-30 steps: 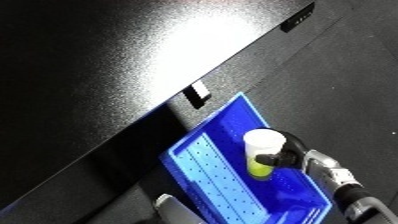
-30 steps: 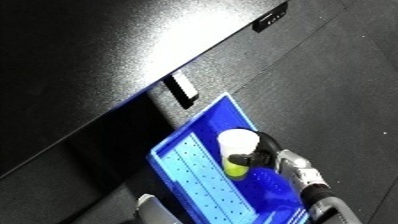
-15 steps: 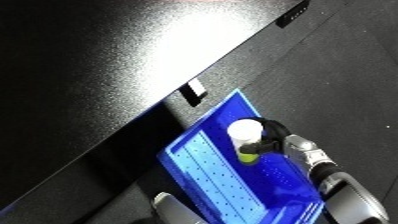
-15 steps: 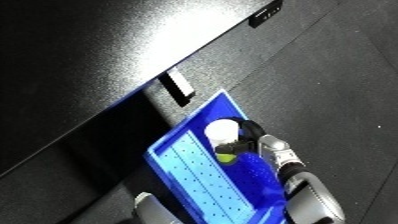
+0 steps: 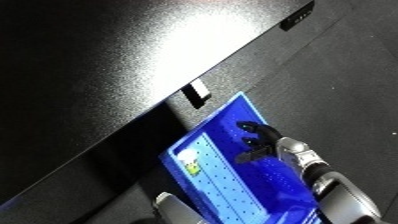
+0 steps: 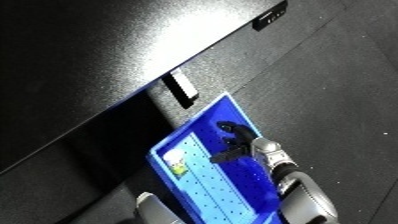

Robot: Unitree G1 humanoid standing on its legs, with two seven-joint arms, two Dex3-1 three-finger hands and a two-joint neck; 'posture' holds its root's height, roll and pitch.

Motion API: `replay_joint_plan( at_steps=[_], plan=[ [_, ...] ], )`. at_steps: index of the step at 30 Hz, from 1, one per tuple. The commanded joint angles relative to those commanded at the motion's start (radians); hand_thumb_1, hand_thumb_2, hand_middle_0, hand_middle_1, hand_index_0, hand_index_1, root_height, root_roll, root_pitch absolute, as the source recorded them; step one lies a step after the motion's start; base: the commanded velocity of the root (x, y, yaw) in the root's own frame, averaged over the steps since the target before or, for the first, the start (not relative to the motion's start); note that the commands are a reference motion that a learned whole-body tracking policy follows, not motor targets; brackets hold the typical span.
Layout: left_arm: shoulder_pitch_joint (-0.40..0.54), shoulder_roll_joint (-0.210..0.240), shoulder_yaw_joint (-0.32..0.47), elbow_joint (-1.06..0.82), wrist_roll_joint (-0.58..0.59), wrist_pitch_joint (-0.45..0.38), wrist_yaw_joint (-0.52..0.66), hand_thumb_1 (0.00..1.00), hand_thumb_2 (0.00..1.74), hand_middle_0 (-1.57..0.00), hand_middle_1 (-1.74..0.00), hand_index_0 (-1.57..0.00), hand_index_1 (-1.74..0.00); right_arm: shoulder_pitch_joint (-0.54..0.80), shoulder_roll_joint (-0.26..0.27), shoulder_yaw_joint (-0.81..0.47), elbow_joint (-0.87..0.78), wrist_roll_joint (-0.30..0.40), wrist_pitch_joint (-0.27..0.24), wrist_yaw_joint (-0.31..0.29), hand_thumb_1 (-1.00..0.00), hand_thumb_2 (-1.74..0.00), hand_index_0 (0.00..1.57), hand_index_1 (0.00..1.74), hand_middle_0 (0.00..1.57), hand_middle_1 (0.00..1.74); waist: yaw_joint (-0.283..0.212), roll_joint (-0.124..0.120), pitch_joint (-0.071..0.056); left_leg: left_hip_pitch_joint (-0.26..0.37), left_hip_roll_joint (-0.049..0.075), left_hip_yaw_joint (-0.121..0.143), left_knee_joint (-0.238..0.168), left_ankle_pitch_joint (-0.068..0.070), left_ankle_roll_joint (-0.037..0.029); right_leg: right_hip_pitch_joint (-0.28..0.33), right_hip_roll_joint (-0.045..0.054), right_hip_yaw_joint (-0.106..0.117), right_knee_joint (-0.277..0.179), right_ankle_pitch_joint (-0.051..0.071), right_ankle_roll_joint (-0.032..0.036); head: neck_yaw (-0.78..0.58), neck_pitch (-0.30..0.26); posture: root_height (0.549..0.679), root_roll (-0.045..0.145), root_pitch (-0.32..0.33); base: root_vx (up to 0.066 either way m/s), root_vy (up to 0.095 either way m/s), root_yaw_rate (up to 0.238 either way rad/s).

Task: Pick up the object and place it into the box

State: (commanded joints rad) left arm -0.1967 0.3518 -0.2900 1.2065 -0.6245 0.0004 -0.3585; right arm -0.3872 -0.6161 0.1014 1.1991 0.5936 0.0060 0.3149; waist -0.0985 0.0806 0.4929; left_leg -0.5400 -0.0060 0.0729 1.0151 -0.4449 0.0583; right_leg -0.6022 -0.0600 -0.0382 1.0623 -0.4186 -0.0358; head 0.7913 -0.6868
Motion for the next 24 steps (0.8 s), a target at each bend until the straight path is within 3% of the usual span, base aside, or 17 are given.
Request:
replay_joint_plan(
  at_steps=[6,10,15,24],
  plan=[
    [-0.009,0.010,0.005,-0.008,0.016,0.011,0.018,0.00,0.00,0.00,0.00,0.00,0.00,-0.018,0.036,0.080,-0.069,-0.103,-0.026,0.034,0.00,0.00,0.00,0.00,0.00,0.00,0.030,-0.020,-0.011,-0.007,-0.002,-0.019,-0.011,0.010,-0.0039,0.008,-0.0126,-0.015,-0.008,0.002,0.0038,-0.181,0.005,0.598,0.068,-0.012,-0.006,-0.061,0.143],
    [-0.012,0.023,0.018,-0.017,0.035,0.017,0.024,0.00,0.00,0.00,0.00,0.00,0.00,-0.008,0.063,0.121,-0.128,-0.138,-0.025,0.030,0.00,0.00,0.00,0.00,0.00,0.00,0.051,-0.034,-0.016,-0.012,-0.003,-0.038,-0.017,0.023,-0.0052,0.013,-0.0238,-0.029,-0.005,-0.003,0.0083,-0.350,0.105,0.598,0.064,-0.016,0.016,-0.088,0.173],
    [-0.017,0.037,0.032,-0.043,0.049,0.039,0.043,0.00,0.00,0.00,0.00,0.00,0.00,0.001,0.081,0.151,-0.201,-0.142,0.014,0.003,0.00,0.00,0.00,0.00,0.00,0.00,0.069,-0.049,-0.022,-0.024,-0.003,-0.051,-0.017,0.036,-0.0018,0.010,-0.0374,-0.046,-0.003,0.001,0.0168,-0.504,0.188,0.598,0.057,-0.009,0.009,-0.067,0.137],
    [-0.035,0.054,0.036,-0.044,0.070,0.057,0.052,0.00,0.00,0.00,0.00,0.00,0.00,-0.021,0.104,0.172,-0.196,-0.153,0.056,-0.017,0.00,0.00,0.00,0.00,0.00,0.00,0.102,-0.059,-0.017,-0.049,-0.003,-0.069,-0.008,0.060,-0.0076,0.002,-0.0588,-0.077,0.011,0.005,0.0313,-0.735,0.220,0.595,0.046,-0.010,0.003,-0.040,0.139]
  ],
)
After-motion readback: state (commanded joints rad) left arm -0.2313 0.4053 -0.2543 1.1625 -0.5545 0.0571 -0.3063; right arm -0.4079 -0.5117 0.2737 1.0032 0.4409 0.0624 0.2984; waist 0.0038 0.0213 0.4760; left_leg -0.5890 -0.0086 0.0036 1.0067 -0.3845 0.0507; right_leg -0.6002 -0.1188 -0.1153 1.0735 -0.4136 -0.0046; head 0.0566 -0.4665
